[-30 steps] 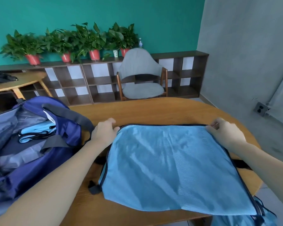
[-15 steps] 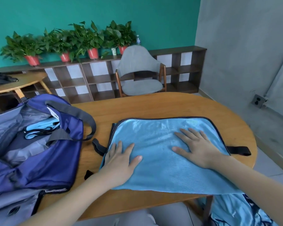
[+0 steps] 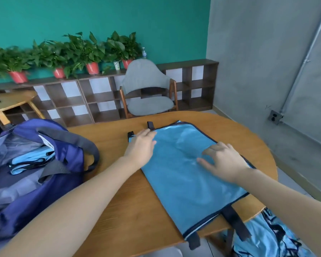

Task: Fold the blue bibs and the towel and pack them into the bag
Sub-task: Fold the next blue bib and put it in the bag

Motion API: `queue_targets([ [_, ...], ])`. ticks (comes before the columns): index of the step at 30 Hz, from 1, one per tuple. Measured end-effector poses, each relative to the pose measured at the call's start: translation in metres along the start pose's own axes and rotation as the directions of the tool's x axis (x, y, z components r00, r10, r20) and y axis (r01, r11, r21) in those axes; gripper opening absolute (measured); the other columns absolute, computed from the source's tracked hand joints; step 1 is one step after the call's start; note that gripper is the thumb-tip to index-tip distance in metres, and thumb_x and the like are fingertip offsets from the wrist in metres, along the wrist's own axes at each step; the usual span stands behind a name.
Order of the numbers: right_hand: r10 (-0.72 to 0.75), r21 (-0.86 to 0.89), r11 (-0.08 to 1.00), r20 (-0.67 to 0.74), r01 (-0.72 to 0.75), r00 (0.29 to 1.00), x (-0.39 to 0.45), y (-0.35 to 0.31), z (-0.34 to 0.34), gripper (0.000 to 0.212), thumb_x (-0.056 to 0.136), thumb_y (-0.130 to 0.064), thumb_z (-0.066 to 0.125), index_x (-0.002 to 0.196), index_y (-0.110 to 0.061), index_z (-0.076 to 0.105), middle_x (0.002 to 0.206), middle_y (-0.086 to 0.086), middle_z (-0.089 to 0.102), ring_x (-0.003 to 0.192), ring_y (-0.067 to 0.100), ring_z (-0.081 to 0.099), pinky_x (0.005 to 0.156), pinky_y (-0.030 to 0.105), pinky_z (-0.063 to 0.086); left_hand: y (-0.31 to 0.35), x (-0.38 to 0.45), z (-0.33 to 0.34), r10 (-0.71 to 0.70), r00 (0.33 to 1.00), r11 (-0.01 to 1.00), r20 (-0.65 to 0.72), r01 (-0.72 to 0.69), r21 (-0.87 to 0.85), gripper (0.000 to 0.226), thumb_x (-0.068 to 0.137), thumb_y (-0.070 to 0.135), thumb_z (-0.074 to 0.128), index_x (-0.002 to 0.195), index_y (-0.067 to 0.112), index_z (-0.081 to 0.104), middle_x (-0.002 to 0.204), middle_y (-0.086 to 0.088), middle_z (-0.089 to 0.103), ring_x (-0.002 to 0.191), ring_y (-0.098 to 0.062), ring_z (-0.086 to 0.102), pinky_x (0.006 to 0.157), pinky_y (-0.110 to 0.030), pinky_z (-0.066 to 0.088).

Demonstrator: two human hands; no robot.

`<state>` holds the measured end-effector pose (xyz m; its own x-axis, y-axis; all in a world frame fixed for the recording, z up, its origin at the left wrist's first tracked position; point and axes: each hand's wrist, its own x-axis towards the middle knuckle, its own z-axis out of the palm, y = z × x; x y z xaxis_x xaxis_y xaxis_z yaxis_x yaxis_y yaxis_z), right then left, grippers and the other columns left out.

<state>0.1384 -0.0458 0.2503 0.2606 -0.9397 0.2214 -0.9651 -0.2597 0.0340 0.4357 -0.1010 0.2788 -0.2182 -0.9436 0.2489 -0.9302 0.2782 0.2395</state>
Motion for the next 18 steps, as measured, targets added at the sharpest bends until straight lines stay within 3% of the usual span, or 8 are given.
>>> queue_targets([
  [2,-0.077,0.1,0.993,0.132,0.064,0.988,-0.008,0.003,0.006,0.072,0.093,-0.075,0.025,0.143,-0.032,0.051,0.147,-0.012,0.048,0.136,0.014,0.038,0.113,0.034,0.028,0.02,-0.018,0.011,0.056,0.994,0.998,0.099,-0.06,0.035,0.052,0.108,0.039,0.043,0.156,0.021,0.036,0.163,-0.011,0.032,0.152,-0.029,0.024,0.123,-0.041,0.019],
  [4,-0.063,0.172,0.985,0.18,0.032,0.982,-0.016,0.001,0.012,0.081,0.089,-0.08,0.021,0.153,-0.033,0.038,0.159,-0.011,0.033,0.147,0.014,0.026,0.121,0.036,0.019,0.034,-0.036,0.017,0.002,0.981,0.998,0.194,-0.014,0.059,0.06,0.105,0.053,0.039,0.158,0.026,0.031,0.166,-0.009,0.025,0.154,-0.029,0.018,0.125,-0.045,0.017],
  [8,0.063,0.158,0.982,0.242,-0.103,0.968,-0.031,-0.014,0.02,0.09,0.085,-0.086,0.009,0.16,-0.036,0.016,0.168,-0.01,0.009,0.155,0.017,0.003,0.126,0.044,0.003,0.046,-0.072,0.033,-0.039,0.94,0.998,0.339,0.019,0.064,0.077,0.095,0.078,0.02,0.161,0.038,0.013,0.17,-0.008,0.004,0.157,-0.028,-0.001,0.125,-0.051,0.003],
  [12,0.159,0.08,0.978,0.326,-0.195,0.932,-0.039,-0.035,0.016,0.097,0.08,-0.091,0.002,0.16,-0.037,-0.003,0.169,-0.005,-0.007,0.155,0.027,-0.01,0.124,0.052,-0.005,0.012,-0.066,0.029,-0.031,0.932,0.982,0.362,-0.04,0.187,0.078,0.092,0.08,0.005,0.16,0.044,0.0,0.171,-0.007,-0.006,0.156,-0.028,-0.009,0.125,-0.051,-0.001],
  [15,0.112,0.185,0.968,0.275,-0.167,0.955,-0.05,-0.041,0.007,0.097,0.082,-0.09,0.008,0.161,-0.035,0.002,0.17,-0.003,-0.002,0.156,0.023,-0.006,0.126,0.048,-0.003,-0.006,-0.061,0.009,-0.06,0.956,0.944,0.287,-0.039,0.327,0.077,0.095,0.075,0.005,0.162,0.036,0.002,0.17,-0.01,0.001,0.157,-0.031,-0.003,0.125,-0.052,0.001],
  [16,0.07,0.239,0.963,0.218,-0.123,0.974,-0.057,-0.039,0.002,0.095,0.083,-0.088,0.012,0.161,-0.034,0.01,0.169,-0.004,0.004,0.156,0.02,-0.001,0.126,0.044,0.0,-0.007,-0.067,0.005,-0.015,0.967,0.949,0.255,-0.066,0.308,0.075,0.097,0.072,0.01,0.162,0.034,0.008,0.17,-0.009,0.007,0.157,-0.028,0.002,0.126,-0.05,0.004],
  [18,-0.02,0.338,0.941,0.078,-0.007,0.997,-0.074,-0.033,-0.005,0.086,0.087,-0.084,0.021,0.154,-0.032,0.035,0.164,-0.008,0.024,0.153,0.014,0.014,0.126,0.036,0.01,-0.005,-0.088,0.002,0.085,0.983,0.988,0.165,-0.104,0.113,0.067,0.101,0.065,0.025,0.159,0.031,0.028,0.166,-0.004,0.027,0.154,-0.022,0.018,0.125,-0.045,0.018],
])
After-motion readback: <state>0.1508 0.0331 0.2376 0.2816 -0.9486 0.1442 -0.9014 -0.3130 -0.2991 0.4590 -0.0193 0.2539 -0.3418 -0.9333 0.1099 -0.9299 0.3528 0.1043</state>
